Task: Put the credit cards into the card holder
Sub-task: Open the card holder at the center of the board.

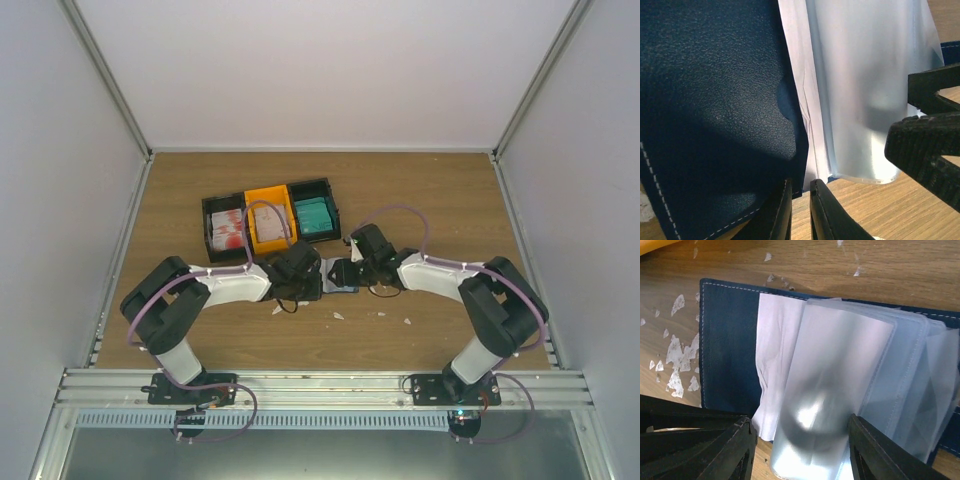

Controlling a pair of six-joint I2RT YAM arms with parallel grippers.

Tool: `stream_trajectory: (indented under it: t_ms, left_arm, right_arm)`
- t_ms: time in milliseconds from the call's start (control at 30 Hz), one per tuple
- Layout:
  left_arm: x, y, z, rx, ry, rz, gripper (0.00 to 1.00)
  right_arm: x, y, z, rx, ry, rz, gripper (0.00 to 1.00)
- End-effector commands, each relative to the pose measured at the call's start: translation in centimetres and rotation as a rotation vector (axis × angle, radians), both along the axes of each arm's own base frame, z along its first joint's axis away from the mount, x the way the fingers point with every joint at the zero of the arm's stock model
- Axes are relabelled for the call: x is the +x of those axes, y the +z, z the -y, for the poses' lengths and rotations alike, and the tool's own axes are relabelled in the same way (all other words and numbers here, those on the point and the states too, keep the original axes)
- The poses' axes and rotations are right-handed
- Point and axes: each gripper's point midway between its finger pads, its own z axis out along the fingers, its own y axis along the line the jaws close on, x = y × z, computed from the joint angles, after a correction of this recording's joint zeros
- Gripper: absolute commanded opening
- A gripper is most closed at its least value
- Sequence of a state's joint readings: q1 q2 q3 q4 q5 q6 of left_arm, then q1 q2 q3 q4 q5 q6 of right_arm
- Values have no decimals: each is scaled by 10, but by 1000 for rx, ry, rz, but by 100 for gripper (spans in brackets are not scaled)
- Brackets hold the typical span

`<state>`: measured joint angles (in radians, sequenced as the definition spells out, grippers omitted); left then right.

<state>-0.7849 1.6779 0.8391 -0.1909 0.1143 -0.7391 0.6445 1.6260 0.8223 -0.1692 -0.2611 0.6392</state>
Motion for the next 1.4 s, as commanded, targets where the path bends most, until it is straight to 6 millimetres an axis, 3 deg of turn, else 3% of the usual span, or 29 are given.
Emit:
stream_trajectory:
  t_ms: [0,167,500,667,867,1133,1367]
  left_arm:
    - [-11,-16,-12,12,45,-29,15]
    - [-19,-21,-15,-31,63,-50,13]
    - [-26,-19,-18,-111,95,-70,10]
    - [-23,-16,-21,-134,116,-58,10]
    - [-24,-15,-26,-144,133,-56,10]
    - [-26,11,-32,-202,164,-10,10]
    - [-25,40,-39,-241,200,34,10]
  right_arm:
    - [-2,0,-10,85,2,-19,52]
    - [-11,10,-32,264,43,-44,52]
    - [-8,35,-46,466,49,32,49]
    - [1,44,-52,498,53,76,50]
    - [14,35,-54,457,43,89,53]
    - [17,32,-71,461,150,81,54]
    - [19,22,-79,442,209,63,70]
